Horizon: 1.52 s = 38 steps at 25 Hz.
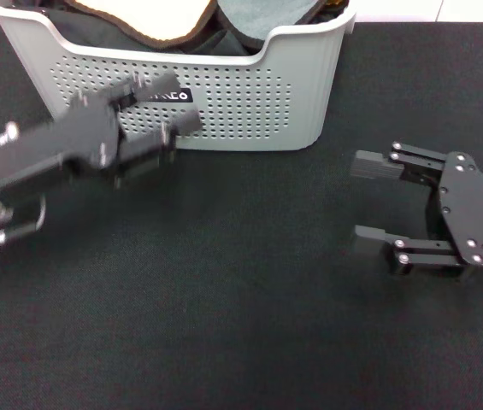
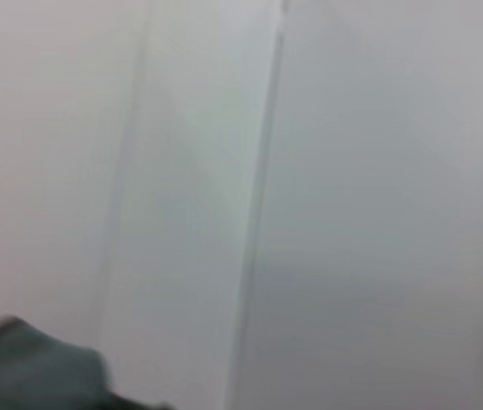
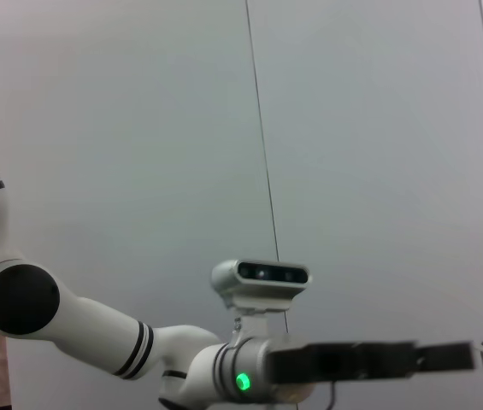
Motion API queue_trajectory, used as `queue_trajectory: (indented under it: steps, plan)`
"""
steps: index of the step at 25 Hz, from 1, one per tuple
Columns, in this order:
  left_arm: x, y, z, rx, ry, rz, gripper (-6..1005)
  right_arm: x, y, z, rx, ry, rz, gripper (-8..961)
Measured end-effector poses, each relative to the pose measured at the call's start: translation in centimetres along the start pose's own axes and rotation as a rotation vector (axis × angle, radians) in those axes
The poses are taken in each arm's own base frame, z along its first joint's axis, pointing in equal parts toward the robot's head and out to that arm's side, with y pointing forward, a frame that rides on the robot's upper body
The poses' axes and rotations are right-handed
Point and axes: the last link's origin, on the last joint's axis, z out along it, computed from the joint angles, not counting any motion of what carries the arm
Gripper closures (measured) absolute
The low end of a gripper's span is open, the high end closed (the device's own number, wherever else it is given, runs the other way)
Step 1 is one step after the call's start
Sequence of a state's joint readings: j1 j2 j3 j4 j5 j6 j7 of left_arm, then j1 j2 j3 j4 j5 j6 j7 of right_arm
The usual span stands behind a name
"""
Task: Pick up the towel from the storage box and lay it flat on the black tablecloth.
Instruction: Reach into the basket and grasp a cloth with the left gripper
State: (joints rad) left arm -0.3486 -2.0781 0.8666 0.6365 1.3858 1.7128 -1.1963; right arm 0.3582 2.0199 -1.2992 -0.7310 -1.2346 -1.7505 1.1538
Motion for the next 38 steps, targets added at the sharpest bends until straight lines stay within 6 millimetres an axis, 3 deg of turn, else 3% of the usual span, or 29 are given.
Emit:
queue_trajectory:
  steps: [4,11,20,27,38]
  plan:
    - [1.2,-1.7,1.2,0.077,0.017,0.037,365,0.1,0.1,-0.2,0.006,0.001,-0.006,188]
    - [5.4,-5.3,3.4,0.203,0.037,-0.063,367,0.2,-0.2,-0.6,0.031,0.004,-0.017,188]
    - [10.5,-8.7,2.1,0.453,0.116,-0.188,372,-0.1,-0.8,-0.8,0.059,0.0,-0.057,188]
    - [11.5,-10.4,1.5,0.623,0.009,-0.204,377,-0.3,-1.4,-0.6,0.072,0.013,-0.084,188]
    - [10.0,-12.0,1.3,0.792,-0.194,-0.217,383,-0.2,-1.5,-0.5,0.071,0.019,-0.101,187]
